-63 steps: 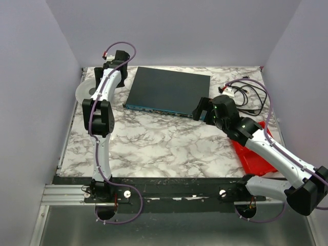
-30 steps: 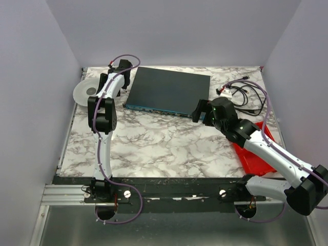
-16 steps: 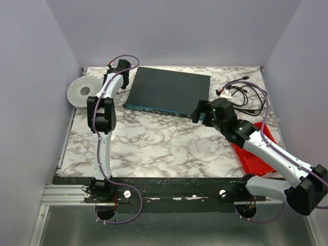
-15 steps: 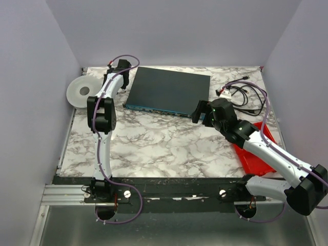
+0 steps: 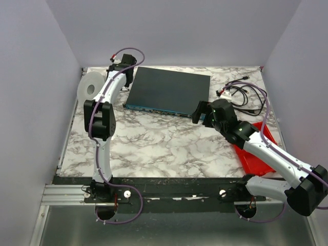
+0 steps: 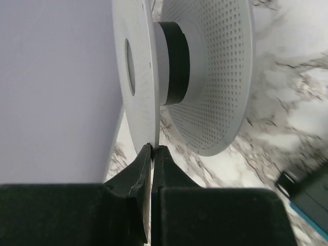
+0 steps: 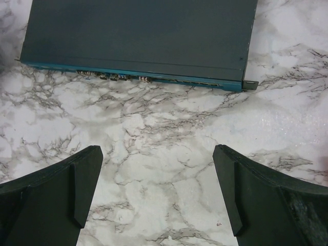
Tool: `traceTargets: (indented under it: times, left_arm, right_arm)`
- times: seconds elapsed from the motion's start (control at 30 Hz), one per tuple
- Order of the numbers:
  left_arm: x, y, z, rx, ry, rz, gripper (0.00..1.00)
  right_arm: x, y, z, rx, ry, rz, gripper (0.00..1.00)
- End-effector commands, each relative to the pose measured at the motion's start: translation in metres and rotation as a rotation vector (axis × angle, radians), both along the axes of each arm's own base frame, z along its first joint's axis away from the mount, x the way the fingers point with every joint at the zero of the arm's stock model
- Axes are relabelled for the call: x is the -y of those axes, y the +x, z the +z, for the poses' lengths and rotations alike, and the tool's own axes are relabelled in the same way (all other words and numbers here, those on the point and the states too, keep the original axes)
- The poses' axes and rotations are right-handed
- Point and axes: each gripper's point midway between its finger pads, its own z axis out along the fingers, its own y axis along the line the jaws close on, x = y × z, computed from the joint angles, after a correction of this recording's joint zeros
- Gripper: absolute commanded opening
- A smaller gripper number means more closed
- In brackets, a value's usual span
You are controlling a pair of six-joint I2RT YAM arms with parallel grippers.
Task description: Wrap the cables
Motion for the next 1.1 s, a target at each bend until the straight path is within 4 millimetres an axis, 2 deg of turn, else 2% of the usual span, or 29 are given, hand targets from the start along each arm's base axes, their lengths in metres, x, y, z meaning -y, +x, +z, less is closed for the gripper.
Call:
traceTargets:
  times: [0.0,0.13,0.33,0.63,0.93,1.07]
  left_arm:
    - [0.025,-0.025,0.04,0.134,-0.152,0.029,0.0]
    - [0.03,-0.054,0.056,0.175,-0.213,0.031,0.0]
    - [0.037,-0.1,0.065,0.217,-0.328,0.027,0.0]
    - [0.052,-0.154,0.089,0.275,-0.451,-0.083,0.0]
    - [0.096,-0.204,0.096,0.289,-0.66,-0.257,0.0]
    - [0.133,-0.221,0.099,0.296,-0.808,-0.359,0.0]
  right_arm:
    - [0.002,0.002,0.011,0.037,0.022,-0.016,1.0]
    - [0.0,0.004,0.012,0.037,0.011,-0.008,1.0]
    - [-0.004,0.011,0.017,0.042,0.006,-0.006,1.0]
    - [-0.007,0.022,0.021,0.027,-0.028,-0.019,1.0]
    - [-0.003,0.028,0.02,0.009,-0.058,-0.063,1.0]
    - [0.0,0.029,0.017,-0.007,-0.068,-0.088,1.0]
